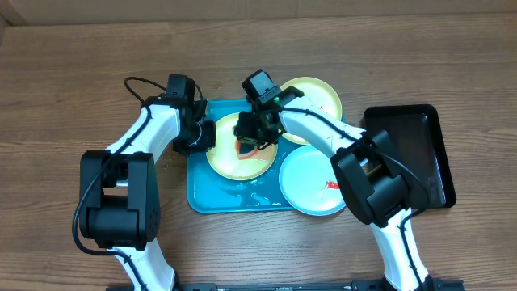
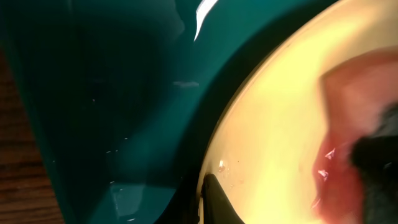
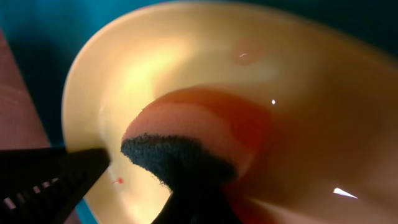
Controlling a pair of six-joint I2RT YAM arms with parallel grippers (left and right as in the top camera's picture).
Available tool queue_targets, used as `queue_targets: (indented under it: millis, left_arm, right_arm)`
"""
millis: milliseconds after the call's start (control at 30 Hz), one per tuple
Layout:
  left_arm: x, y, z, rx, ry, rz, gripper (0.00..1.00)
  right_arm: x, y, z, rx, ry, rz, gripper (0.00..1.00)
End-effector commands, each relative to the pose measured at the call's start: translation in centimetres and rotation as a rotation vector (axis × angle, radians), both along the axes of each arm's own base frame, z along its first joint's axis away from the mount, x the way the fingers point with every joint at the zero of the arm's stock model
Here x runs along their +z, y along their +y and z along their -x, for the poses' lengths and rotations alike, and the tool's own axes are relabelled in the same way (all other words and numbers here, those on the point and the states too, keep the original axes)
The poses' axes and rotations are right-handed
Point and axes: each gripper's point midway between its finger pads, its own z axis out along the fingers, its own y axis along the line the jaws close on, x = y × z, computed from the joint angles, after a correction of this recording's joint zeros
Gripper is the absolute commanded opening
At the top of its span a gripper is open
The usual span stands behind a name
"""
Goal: Clean dirty plates on tray and stack at the side
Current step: 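Scrub the left yellow plate with the sponge while the left gripper holds it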
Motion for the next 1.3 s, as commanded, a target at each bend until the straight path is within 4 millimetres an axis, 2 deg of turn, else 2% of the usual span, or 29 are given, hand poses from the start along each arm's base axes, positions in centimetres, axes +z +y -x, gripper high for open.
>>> queue_targets:
  millis: [0,133,233,267,333,433,500,700,867,900,1000,1067,1100,1200,1233,1267]
  left_arm:
    - [-2.3,-2.1,2.6,-0.025,0.108,0.087,0.04]
    - [-2.3,-2.0,2.5,-0.02,0.107,0.086,0.04]
    - [-2.3,-1.5,2.4,-0.007,0.106,0.086,0.04]
    - [-2.3,-1.2,2.2,0.001,0.103,0.084,0.04]
    - [-2.3,-0.9,2.0,0.01,0.098,0.085,0.04]
    - [-2.3,-0.2,1.7,0.028,0.091,0.085,0.04]
    - [-2.4,0.5,1.6,0.044,0.089,0.069,0.04]
    - [-2.8,3.4,1.9,0.091,0.105,-0.021,0.04]
    - [-2.9,3.9,2.4,0.094,0.123,-0.049,0.04]
    - [-2.9,3.9,2.5,0.094,0.127,-0.049,0.04]
    - [-2.9,3.9,2.7,0.094,0.135,-0.05,0.04]
    - [-2.9,3.9,2.7,0.094,0.135,-0.05,0.04]
    - [-2.9,4.0,2.6,0.098,0.135,-0.053,0.04]
    - [-2.9,4.5,2.6,0.126,0.138,-0.061,0.04]
    - [-2.9,4.7,2.6,0.134,0.139,-0.062,0.04]
    - [-2.9,4.8,2.6,0.136,0.14,-0.061,0.04]
  right_arm:
    - [-1.9,2.4,3.5,0.068,0.111,-0.04,0.04]
    - [-2.2,1.8,4.6,0.117,0.13,-0.012,0.04]
    - [-2.4,-0.4,4.7,0.131,0.134,0.086,0.04]
    - [-2.5,-2.6,3.8,0.105,0.105,0.21,0.04]
    - [-2.2,-4.6,2.8,0.094,0.064,0.323,0.04]
    - [-1.3,-7.0,1.0,0.104,-0.032,0.473,0.04]
    - [-1.0,-7.8,-0.1,0.099,-0.087,0.524,0.04]
    - [-0.6,-6.7,-3.5,0.141,-0.259,0.513,0.04]
    - [0.3,-4.5,-6.0,0.282,-0.432,0.464,0.04]
    - [0.4,-4.6,-6.2,0.298,-0.448,0.475,0.04]
    - [0.1,-5.9,-5.8,0.316,-0.428,0.541,0.04]
    - [-0.2,-6.7,-4.9,0.333,-0.385,0.563,0.04]
    - [-0.5,-7.2,-3.7,0.353,-0.334,0.573,0.04]
    - [-0.9,-6.6,-1.3,0.394,-0.237,0.505,0.04]
    - [-1.0,-5.8,0.0,0.416,-0.185,0.446,0.04]
    - [-1.0,-5.6,0.3,0.419,-0.176,0.434,0.04]
